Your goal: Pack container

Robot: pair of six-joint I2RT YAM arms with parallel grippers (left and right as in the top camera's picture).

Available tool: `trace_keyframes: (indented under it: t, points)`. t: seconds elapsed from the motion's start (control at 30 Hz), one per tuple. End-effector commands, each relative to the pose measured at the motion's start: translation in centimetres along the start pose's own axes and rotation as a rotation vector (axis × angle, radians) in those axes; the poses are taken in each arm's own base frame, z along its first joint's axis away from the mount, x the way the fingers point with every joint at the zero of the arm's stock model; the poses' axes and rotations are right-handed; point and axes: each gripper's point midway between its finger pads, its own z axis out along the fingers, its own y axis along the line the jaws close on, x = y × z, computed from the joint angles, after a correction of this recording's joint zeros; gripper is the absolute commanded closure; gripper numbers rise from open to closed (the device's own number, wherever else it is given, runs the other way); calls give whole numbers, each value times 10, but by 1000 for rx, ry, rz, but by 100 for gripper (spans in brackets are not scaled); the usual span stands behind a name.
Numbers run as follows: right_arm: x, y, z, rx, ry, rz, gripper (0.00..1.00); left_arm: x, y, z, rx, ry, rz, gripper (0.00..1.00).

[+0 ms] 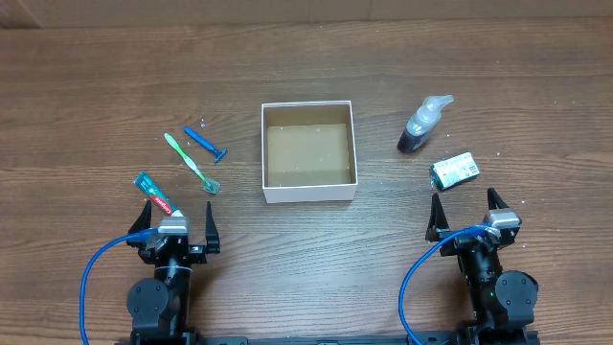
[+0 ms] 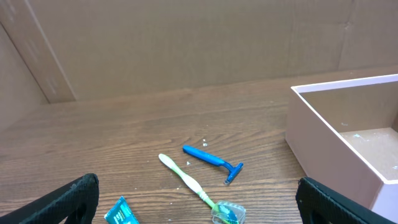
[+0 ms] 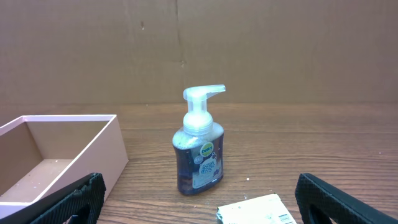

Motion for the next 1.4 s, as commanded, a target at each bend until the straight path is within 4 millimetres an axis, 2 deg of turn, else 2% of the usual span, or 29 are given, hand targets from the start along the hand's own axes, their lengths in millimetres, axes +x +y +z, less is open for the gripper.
trace_keyframes:
  t: [0.0, 0.47, 0.5, 0.53, 0.8, 0.9, 0.97, 1.07, 1.13, 1.23, 1.27, 1.37]
  points:
    - [1, -2, 0, 10, -6, -4, 0, 0, 3, 0, -18, -5, 0, 0]
    - [1, -2, 0, 12, -6, -5, 0, 0, 3, 0, -18, -5, 0, 0]
    - [0, -14, 0, 79, -10, -8, 0, 0, 3, 0, -18, -5, 0, 0]
    - [-1, -17, -1, 97, -15, -8, 0, 0, 3, 0, -18, -5, 0, 0]
    - [-1, -17, -1, 96, -15, -8, 0, 0, 3, 0, -18, -5, 0, 0]
    - [-7, -16, -1, 95, -42, -8, 0, 0, 3, 0, -18, -5, 0, 0]
    - [-14, -11, -1, 67, -68, -8, 0, 0, 3, 0, -18, -5, 0, 0]
    - [-25, 17, -2, -100, -108, -11, 0, 0, 3, 0, -18, -5, 0, 0]
    - [-35, 21, -6, -123, -104, 55, 0, 0, 3, 0, -18, -5, 0, 0]
    - [-68, 23, -13, -124, -95, 94, 0, 0, 3, 0, -17, -5, 0, 0]
    - [-85, 24, -15, -122, -77, 95, 0, 0, 3, 0, -18, -5, 0, 0]
    - [-112, 27, -8, -119, 37, 109, 0, 0, 3, 0, -18, -5, 0, 0]
